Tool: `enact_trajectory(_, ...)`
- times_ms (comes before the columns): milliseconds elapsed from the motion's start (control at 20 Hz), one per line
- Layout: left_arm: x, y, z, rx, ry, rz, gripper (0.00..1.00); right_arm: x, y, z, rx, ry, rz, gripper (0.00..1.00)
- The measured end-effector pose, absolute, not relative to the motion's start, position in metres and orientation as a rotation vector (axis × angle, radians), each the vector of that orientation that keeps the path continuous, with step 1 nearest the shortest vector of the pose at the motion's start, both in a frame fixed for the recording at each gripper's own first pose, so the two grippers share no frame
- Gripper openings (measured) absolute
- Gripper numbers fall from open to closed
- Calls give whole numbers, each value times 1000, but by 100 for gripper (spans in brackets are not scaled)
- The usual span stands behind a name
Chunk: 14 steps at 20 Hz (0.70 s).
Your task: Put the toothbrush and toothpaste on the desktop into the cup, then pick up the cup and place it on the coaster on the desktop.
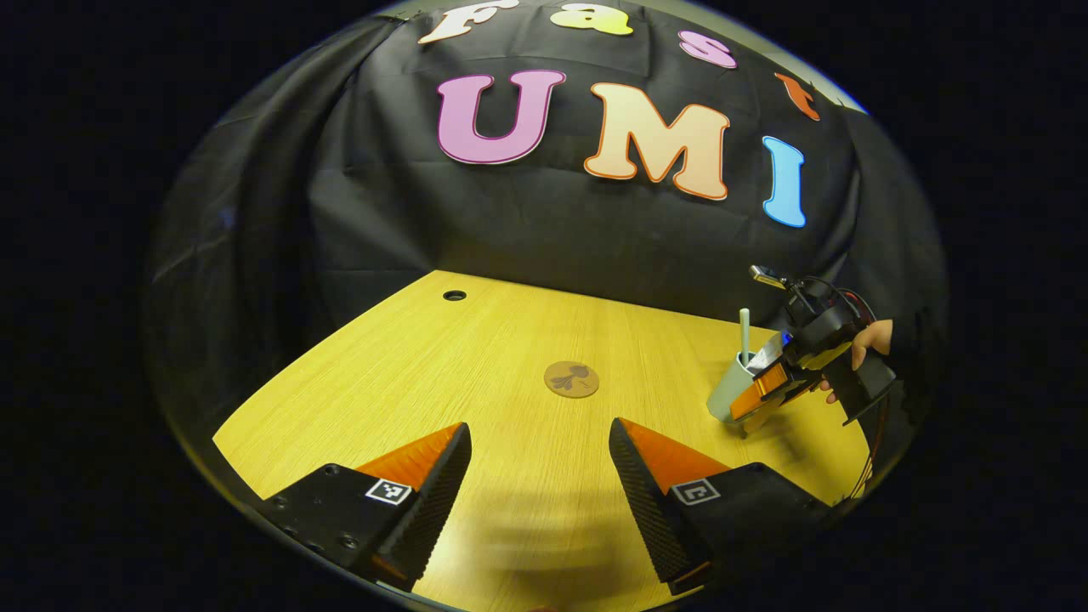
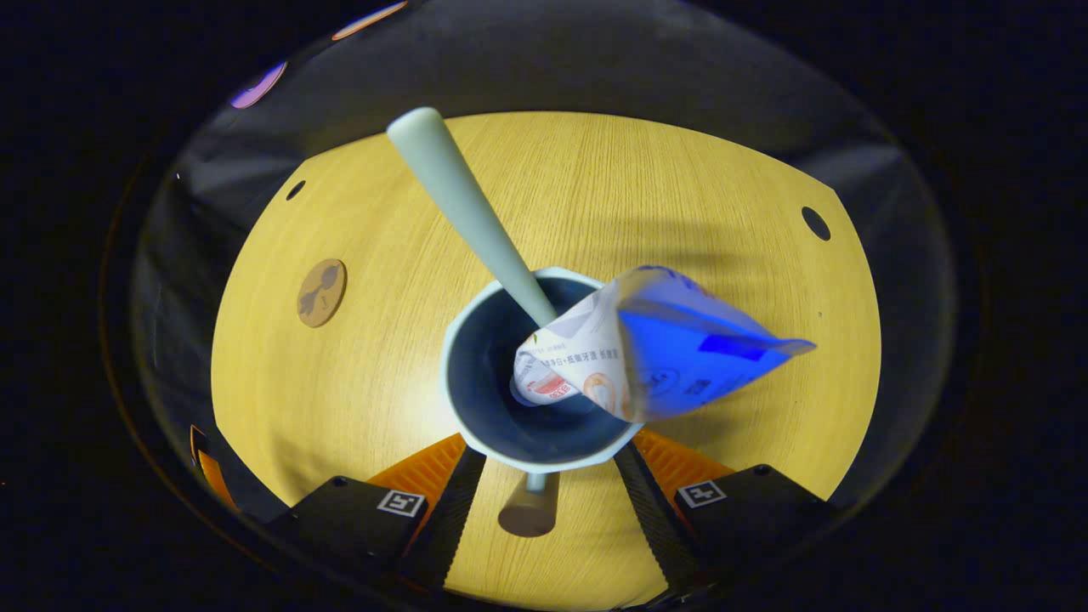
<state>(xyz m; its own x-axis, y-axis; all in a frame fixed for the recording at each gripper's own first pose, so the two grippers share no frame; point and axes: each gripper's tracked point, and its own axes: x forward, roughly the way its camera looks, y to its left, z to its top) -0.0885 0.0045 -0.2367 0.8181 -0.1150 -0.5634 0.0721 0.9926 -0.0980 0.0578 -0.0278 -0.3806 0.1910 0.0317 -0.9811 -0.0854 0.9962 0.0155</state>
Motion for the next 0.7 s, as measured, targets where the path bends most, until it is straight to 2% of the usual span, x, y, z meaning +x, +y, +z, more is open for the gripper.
enact_trajectory(100,-89,6,-239,-79,607,-93,94,58,-30,-386,-60,1388,83,86)
enact_trajectory(200,-88,11,-242,-76,612,-79,95,55,-31,-389,-85,1397,95,72)
enact_trajectory(250,-88,10,-243,-81,609,-76,94,55,-34,-387,-109,1399,96,60)
enact_trajectory(300,-88,12,-242,-82,610,-70,94,53,-37,-392,-127,1403,105,63)
enact_trajectory(350,-88,12,-244,-83,611,-66,94,50,-37,-396,-139,1413,104,43)
enact_trajectory(400,-88,13,-244,-86,612,-64,94,50,-36,-395,-139,1417,106,29)
enact_trajectory(450,-88,13,-244,-89,612,-63,94,49,-35,-393,-136,1418,105,32)
enact_trajectory(500,-88,14,-245,-88,613,-61,94,50,-34,-393,-131,1417,105,32)
enact_trajectory(550,-88,15,-245,-86,610,-59,94,51,-32,-392,-128,1410,107,28)
enact_trajectory(700,-83,21,-241,-86,601,-59,94,48,-9,-389,-97,1394,142,31)
